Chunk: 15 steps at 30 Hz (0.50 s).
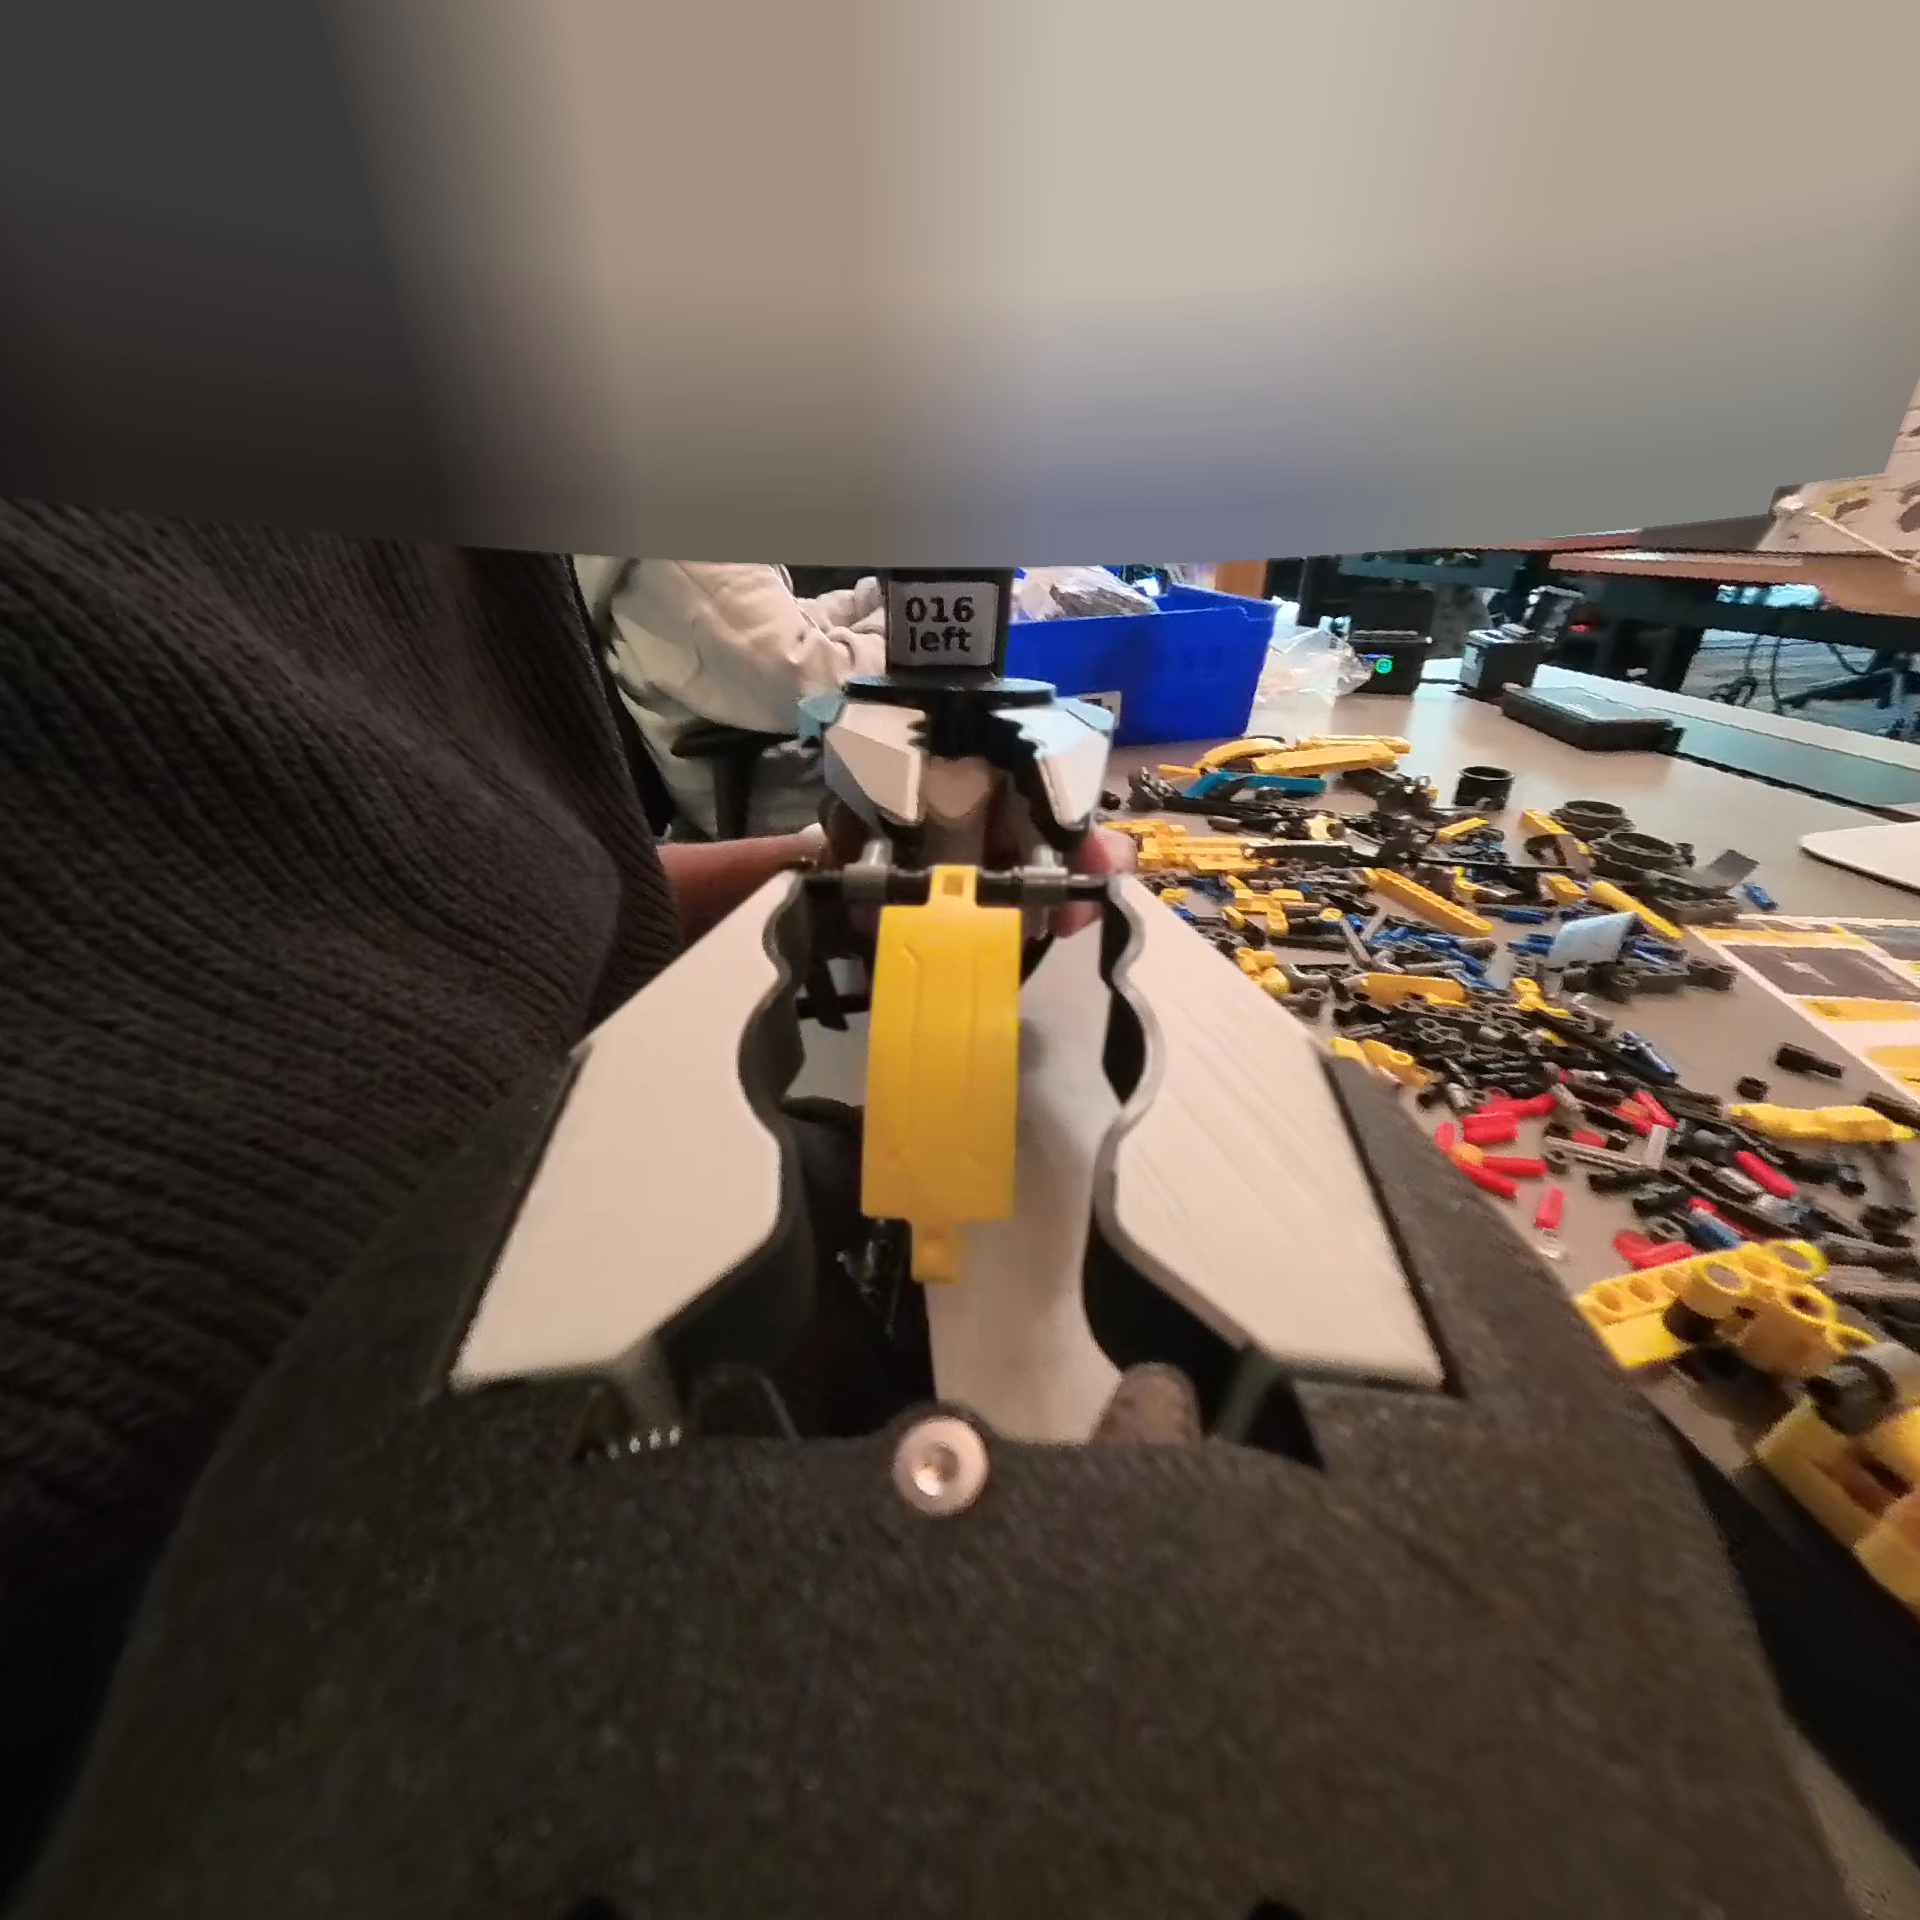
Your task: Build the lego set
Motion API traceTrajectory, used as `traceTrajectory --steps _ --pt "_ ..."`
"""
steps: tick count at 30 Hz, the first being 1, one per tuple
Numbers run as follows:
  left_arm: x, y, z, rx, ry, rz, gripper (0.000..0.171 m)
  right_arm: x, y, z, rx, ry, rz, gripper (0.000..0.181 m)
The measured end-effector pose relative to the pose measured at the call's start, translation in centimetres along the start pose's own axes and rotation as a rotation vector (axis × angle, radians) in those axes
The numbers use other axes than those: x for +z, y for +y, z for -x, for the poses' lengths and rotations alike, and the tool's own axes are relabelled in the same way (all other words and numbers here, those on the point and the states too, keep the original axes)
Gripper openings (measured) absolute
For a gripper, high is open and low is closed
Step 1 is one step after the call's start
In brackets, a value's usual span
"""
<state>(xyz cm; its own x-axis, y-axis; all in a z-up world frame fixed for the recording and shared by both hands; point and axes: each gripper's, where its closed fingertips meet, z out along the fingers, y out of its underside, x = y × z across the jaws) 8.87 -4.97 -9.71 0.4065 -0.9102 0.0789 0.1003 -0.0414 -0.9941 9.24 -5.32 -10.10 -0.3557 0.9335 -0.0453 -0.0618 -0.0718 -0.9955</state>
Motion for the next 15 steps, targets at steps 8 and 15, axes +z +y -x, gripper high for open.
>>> traceTrajectory --steps 8,15 --pt "0.0 0.0 -0.6 -0.017 0.033 -0.003 0.025 -0.6 -0.4 -1.1 -0.013 0.057 -0.012 0.056" --pt "-1.8 -1.0 -1.3 -0.203 -0.080 -0.166 0.025 -2.2 -0.8 -4.7 -0.116 0.229 0.144 0.056"
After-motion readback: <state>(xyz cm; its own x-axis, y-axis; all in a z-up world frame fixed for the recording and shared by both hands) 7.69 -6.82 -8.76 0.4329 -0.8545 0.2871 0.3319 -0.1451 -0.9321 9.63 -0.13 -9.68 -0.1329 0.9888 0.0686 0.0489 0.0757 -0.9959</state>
